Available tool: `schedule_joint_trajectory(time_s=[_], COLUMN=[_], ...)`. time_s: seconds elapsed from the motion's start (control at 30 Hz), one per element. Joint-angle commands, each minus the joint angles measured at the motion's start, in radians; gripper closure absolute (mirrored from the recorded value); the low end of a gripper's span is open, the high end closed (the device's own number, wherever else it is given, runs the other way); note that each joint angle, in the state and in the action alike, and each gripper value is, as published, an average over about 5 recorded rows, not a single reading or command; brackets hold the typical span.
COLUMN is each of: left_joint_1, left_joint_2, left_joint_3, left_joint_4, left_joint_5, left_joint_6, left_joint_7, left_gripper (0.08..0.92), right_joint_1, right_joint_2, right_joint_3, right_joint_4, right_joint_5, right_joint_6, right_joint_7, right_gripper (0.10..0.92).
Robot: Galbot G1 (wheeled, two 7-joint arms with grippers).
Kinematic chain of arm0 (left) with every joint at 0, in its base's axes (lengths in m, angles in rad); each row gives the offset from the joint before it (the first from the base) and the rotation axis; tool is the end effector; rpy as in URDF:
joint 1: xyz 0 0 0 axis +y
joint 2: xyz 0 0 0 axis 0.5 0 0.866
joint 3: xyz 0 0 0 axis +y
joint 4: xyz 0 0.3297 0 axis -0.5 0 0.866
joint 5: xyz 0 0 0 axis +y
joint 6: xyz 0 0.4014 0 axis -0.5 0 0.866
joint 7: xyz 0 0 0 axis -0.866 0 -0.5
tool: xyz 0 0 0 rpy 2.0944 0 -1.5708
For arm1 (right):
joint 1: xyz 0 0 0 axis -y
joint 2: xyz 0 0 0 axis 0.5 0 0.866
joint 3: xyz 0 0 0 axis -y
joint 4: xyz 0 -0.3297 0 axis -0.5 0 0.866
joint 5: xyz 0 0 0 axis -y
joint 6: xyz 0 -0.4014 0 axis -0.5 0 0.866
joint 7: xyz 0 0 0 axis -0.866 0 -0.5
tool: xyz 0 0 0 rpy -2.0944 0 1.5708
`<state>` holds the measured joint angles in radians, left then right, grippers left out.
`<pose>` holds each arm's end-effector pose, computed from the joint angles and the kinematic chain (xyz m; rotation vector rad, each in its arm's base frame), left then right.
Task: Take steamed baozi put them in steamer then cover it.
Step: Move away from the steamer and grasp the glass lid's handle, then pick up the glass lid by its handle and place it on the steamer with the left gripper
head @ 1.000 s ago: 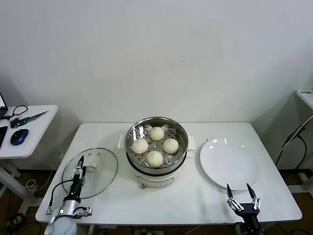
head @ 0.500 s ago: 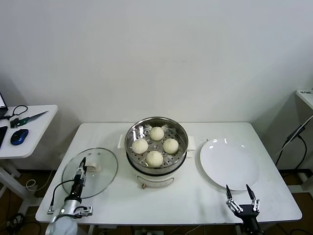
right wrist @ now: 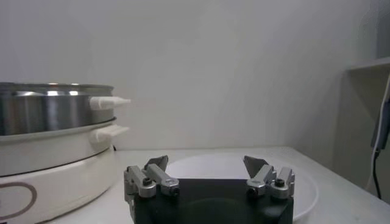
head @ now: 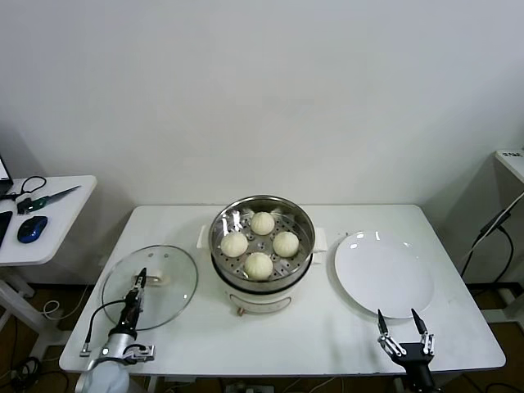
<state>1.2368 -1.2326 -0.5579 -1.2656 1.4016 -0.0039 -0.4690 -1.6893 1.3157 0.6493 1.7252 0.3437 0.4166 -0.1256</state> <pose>0.2965 0.1618 -0.4850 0.0423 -1.9789 -2.3879 0.1673 -0.1157 -0.4333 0.0338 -3.1021 -0.0507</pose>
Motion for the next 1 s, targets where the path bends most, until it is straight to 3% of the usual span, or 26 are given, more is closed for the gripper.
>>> schedule_joint_trajectory(time_s=[0.03,0.3,0.63,0.87,1.0], left_joint_1=[0.009,0.097,0.182,0.143,0.076], left_joint_2=[0.005,0.085,0.23,0.277,0.275], left_joint_3=[0.002,0.003,-0.031,0.002,0.094], left_joint_4=[-0.047,-0.359,-0.725,-0.903,-0.955], left_joint_5=[-0.039,-0.249,-0.451,-0.487,-0.446], left_joint_6=[0.002,0.074,0.349,0.491,0.553], left_joint_7=[0.023,0.189,0.478,0.587,0.6], left_gripper=[0.86,0.86,0.86,0.86,0.86], right_joint_1=[-0.002,-0.004,-0.004,0.004,0.011], right_joint_2=[0.0,-0.003,-0.003,-0.002,-0.003], right_joint_3=[0.002,0.013,0.01,-0.002,-0.005], right_joint_4=[0.006,0.012,0.004,-0.01,-0.011], right_joint_5=[-0.002,-0.007,-0.007,-0.009,-0.016], right_joint_6=[-0.002,-0.003,0.011,0.021,0.015], right_joint_7=[0.0,0.005,0.004,0.006,0.009], right_gripper=[0.203,0.203,0.203,0.203,0.203])
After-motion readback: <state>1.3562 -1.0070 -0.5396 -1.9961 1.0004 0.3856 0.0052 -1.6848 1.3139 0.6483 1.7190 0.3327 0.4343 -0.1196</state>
